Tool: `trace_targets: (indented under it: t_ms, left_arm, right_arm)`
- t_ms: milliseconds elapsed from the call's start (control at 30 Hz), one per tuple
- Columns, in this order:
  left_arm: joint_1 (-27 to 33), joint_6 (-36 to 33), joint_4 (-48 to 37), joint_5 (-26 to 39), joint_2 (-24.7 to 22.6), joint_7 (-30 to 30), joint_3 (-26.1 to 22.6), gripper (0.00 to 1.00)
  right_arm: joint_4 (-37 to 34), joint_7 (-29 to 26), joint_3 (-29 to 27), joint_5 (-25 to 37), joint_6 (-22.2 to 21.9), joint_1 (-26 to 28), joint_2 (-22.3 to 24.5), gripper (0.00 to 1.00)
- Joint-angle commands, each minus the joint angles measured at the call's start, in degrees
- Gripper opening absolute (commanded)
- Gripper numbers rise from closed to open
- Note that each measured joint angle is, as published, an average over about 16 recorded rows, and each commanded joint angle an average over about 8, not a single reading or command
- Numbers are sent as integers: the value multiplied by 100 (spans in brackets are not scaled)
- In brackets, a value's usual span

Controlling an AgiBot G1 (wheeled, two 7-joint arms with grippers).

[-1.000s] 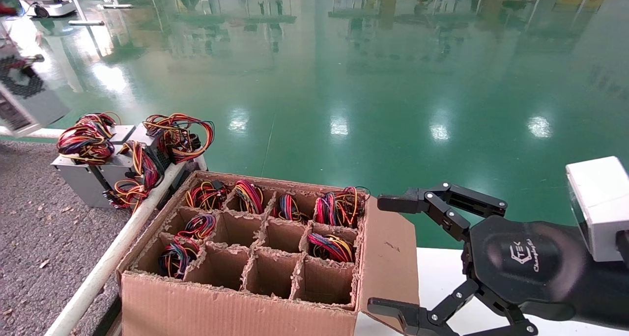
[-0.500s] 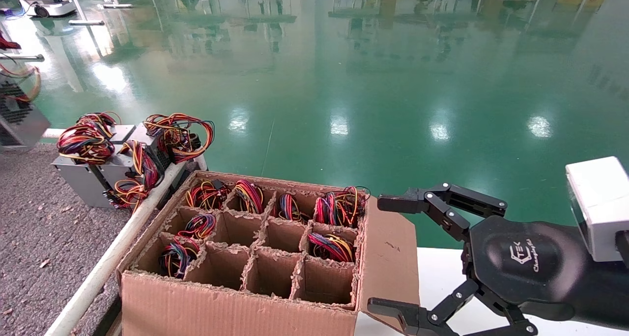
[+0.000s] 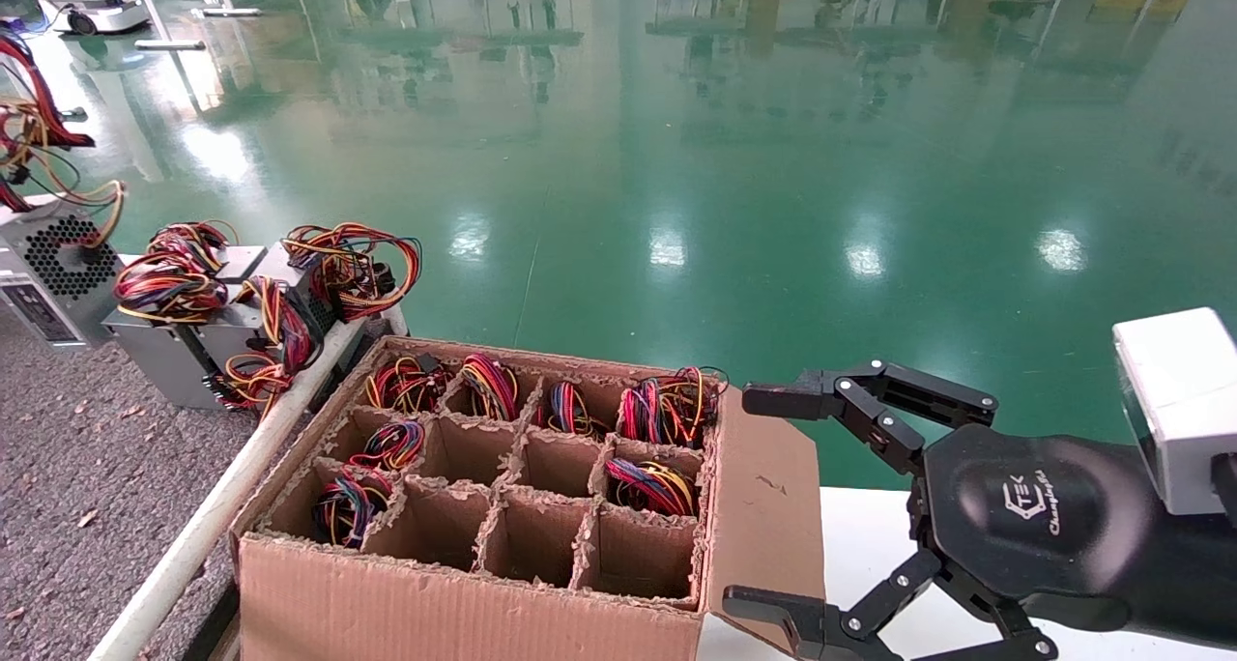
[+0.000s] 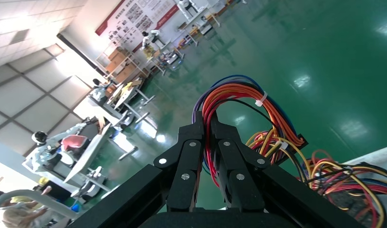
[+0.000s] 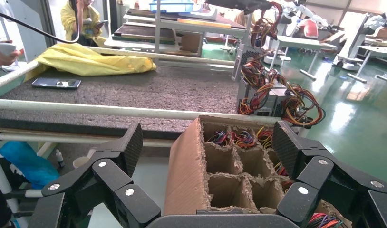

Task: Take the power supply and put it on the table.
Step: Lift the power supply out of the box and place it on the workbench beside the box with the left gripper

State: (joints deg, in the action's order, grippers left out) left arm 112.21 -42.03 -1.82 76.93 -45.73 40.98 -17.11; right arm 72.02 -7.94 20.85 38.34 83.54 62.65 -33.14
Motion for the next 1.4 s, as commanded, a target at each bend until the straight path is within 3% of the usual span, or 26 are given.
trace_targets:
  t_ms: [33,500,933,1400]
  left_arm:
    - [-24,-40,5,-8,-2,-40,6,0]
    - [-413,-545,15,63,-53,-93,-34,0]
    - [-652,-1737,126,131,92,-71,-70,0]
    - [-806,-1539,129,-50,252,96,57,0]
  right_arm:
    - [0,0,0,0,0,0,0,100]
    - [0,0,1,0,0,0,0,100]
    - [0,1,1,-1,0,0,0,100]
    - [0,1,2,-1,-1,0,1,100]
